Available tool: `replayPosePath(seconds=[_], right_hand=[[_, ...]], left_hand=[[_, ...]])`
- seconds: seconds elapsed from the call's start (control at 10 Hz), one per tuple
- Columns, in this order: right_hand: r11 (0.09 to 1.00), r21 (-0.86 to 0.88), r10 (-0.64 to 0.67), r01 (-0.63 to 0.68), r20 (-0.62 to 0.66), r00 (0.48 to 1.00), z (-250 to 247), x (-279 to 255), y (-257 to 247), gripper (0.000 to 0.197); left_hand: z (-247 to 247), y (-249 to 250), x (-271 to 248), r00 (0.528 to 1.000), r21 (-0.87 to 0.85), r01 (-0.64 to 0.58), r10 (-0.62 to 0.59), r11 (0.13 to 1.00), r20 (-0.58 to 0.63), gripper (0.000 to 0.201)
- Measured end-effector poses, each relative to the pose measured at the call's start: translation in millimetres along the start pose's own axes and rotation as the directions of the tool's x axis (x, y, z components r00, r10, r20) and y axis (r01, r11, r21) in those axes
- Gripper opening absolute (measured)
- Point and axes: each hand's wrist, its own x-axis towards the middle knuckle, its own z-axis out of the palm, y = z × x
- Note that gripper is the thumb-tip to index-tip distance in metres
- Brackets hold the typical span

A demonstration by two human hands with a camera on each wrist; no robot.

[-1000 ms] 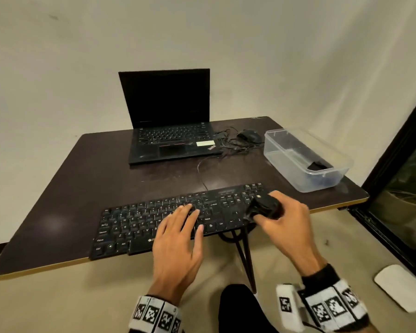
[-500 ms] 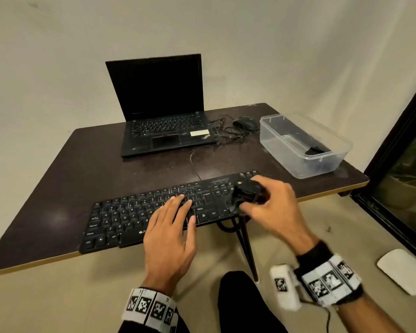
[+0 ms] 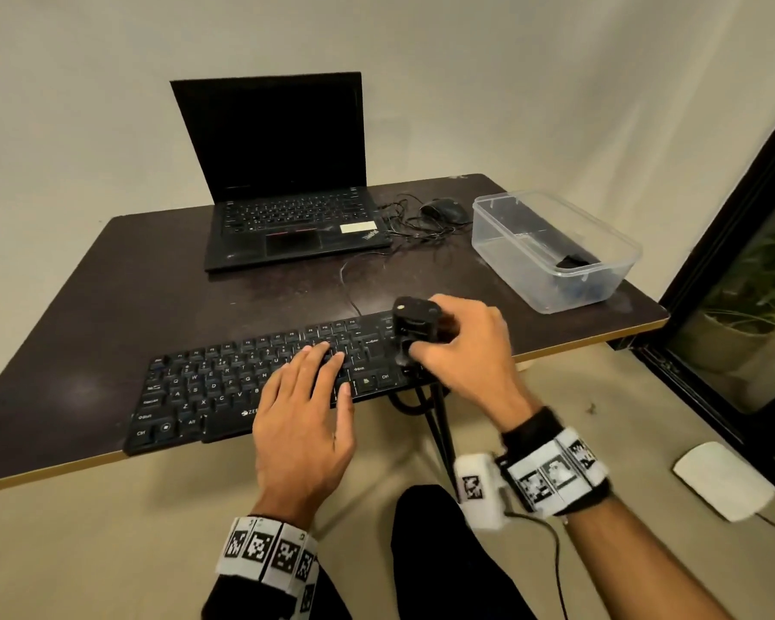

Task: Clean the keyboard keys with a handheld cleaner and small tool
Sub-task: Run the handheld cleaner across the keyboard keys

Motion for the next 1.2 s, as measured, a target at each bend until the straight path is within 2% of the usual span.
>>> replayPosePath(seconds=[0.1, 0.2, 0.3, 0.4, 0.5, 0.6, 0.7, 0.8, 0.9, 1.0, 1.2], right_hand=[[0.984, -0.041, 0.165, -0.172, -0.126, 0.978, -36.0, 11.5, 32.5, 0.02], [0.974, -0.082, 0.188, -0.21, -0.214, 0.958, -54.5, 16.0, 40.3, 0.019], [0.985, -0.02, 0.167, -0.171, -0.136, 0.977, -30.8, 16.3, 19.3, 0.02], [1.0, 0.011, 0.028, -0.028, 0.029, 0.999, 13.3, 7.0, -15.5, 0.021], [0.999, -0.016, -0.037, 0.038, 0.047, 0.998, 17.6, 10.2, -20.9, 0.02], [0.989, -0.081, 0.119, -0.122, -0.048, 0.992, -18.1, 25.7, 14.3, 0.02], [0.965, -0.166, 0.17, -0.202, -0.194, 0.966, -48.1, 38.0, 37.9, 0.02], [0.979, -0.046, 0.195, -0.2, -0.101, 0.976, -35.7, 38.7, 23.8, 0.023], [0.997, -0.045, 0.065, -0.065, 0.0, 0.998, 8.4, 32.0, -7.3, 0.019], [0.998, -0.064, -0.012, 0.014, 0.044, 0.999, 23.9, 33.7, -20.2, 0.018], [0.967, -0.148, 0.199, -0.209, -0.082, 0.977, -21.0, 61.7, 16.7, 0.021]], left_hand=[[2.7, 1.4, 0.1, 1.0, 0.009, 0.012, -0.012, 1.0, -0.011, 0.045], [4.7, 3.4, 1.2, 0.999, 0.001, 0.028, -0.028, 1.0, -0.042, 0.043], [4.1, 3.7, -0.1, 0.999, 0.002, 0.02, -0.02, 1.0, -0.044, 0.043], [1.7, 3.1, 1.1, 1.0, 0.012, 0.014, -0.014, 1.0, -0.026, 0.045], [0.3, 1.4, -0.4, 1.0, 0.012, 0.01, -0.01, 1.0, 0.001, 0.045], [0.5, 1.5, -0.5, 1.0, -0.006, 0.021, -0.021, 1.0, 0.018, 0.046], [1.7, 3.2, 0.6, 0.999, -0.007, 0.045, -0.044, 0.999, 0.028, 0.046], [0.0, 4.6, 0.4, 0.999, -0.008, 0.041, -0.04, 0.999, 0.023, 0.046], [-2.0, 4.0, 1.0, 0.999, 0.0, 0.034, -0.034, 0.999, 0.034, 0.046], [-2.7, 2.9, 0.0, 0.999, 0.0, 0.028, -0.028, 1.0, 0.033, 0.046], [-3.2, 5.1, 1.1, 0.997, -0.005, 0.052, -0.051, 0.999, 0.054, 0.046]])
